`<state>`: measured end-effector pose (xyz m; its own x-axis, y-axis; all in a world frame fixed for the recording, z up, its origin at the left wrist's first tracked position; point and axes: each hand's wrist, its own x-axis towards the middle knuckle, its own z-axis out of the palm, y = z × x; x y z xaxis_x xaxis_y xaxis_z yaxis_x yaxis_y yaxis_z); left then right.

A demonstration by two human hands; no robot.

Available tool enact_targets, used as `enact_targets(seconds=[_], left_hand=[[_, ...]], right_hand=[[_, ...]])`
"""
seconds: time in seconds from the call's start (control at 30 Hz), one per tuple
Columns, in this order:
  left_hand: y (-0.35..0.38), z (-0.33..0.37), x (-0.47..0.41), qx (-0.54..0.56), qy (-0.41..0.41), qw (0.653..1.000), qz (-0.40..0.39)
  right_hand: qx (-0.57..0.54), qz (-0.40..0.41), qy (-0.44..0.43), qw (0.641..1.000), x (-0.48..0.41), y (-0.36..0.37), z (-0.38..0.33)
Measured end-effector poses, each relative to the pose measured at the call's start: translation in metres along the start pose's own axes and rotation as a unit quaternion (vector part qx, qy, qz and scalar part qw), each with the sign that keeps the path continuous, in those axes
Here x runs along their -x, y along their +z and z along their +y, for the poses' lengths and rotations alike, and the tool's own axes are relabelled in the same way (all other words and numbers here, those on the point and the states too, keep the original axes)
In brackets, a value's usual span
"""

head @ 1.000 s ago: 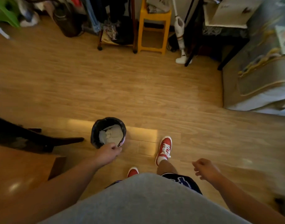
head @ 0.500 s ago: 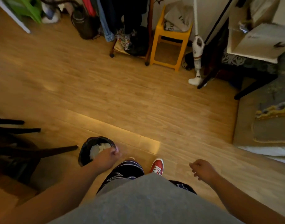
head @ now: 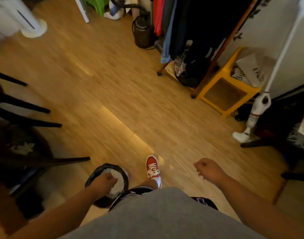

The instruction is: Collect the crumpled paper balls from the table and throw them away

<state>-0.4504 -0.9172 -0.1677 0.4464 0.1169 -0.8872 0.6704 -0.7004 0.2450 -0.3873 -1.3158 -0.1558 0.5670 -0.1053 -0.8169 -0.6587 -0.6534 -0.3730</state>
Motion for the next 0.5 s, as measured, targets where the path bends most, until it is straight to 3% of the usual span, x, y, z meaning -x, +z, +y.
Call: enact_targets(seconds=[0.23, 0.5], left_hand=[[-0.063, 0.086, -0.037, 0.067, 0.045, 0.996, 0.038], [-0.122, 0.217, -0.09, 0.135, 0.121, 0.983, 0.043]], right_hand=[[0.016, 0.024, 0.01, 1.0, -0.043, -0.065, -0.058], [0.052, -0.002, 0.059, 0.997, -0.127, -0.141, -0.087]])
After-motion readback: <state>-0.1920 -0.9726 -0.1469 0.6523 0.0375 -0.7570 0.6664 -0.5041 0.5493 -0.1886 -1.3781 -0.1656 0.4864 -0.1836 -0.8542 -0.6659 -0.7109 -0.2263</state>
